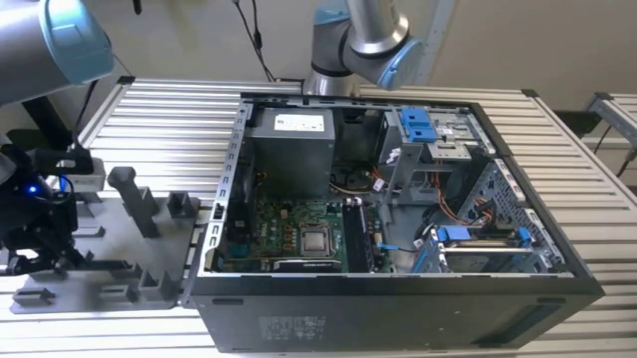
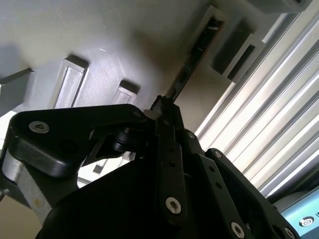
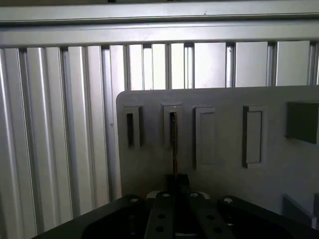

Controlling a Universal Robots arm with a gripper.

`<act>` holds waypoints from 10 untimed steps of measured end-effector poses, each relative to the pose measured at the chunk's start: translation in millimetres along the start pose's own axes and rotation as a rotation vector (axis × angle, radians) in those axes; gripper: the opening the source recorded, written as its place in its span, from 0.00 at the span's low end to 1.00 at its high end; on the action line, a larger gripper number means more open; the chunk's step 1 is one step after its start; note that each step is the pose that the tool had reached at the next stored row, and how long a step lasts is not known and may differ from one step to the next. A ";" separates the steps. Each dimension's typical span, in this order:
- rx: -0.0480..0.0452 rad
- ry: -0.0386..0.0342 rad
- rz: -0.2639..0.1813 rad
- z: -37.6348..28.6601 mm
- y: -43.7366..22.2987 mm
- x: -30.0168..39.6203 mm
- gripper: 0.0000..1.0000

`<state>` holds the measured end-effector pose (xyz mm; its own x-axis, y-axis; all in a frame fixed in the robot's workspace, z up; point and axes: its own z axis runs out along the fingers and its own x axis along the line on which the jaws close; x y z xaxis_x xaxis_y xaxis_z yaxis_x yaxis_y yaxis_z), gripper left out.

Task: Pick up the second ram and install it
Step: 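Pick up the second ram and move it above second insertion slot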

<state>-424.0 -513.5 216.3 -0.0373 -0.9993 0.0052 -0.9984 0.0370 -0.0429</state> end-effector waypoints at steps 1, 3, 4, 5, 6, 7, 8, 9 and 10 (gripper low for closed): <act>-0.0001 0.0001 0.000 -2.0 -0.1 0.0 0.14; -0.0001 0.0000 0.000 -5.2 -0.2 0.0 0.14; -0.0001 0.0001 0.000 -6.7 -0.3 0.0 0.14; -0.0001 0.0000 0.000 -8.0 -0.3 0.0 0.14; -0.0001 0.0001 0.000 -9.1 -0.4 0.0 0.14; -0.0001 0.0001 0.000 -10.2 -0.4 0.0 0.14; 0.0000 0.0000 0.000 -11.1 -0.5 0.0 0.14; -0.0001 0.0001 0.000 -11.9 -0.5 0.1 0.14; 0.0000 0.0000 0.000 -12.6 -0.5 0.0 0.14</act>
<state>-424.0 -513.4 228.9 -0.0373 -0.9993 0.0052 -0.9984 0.0371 -0.0429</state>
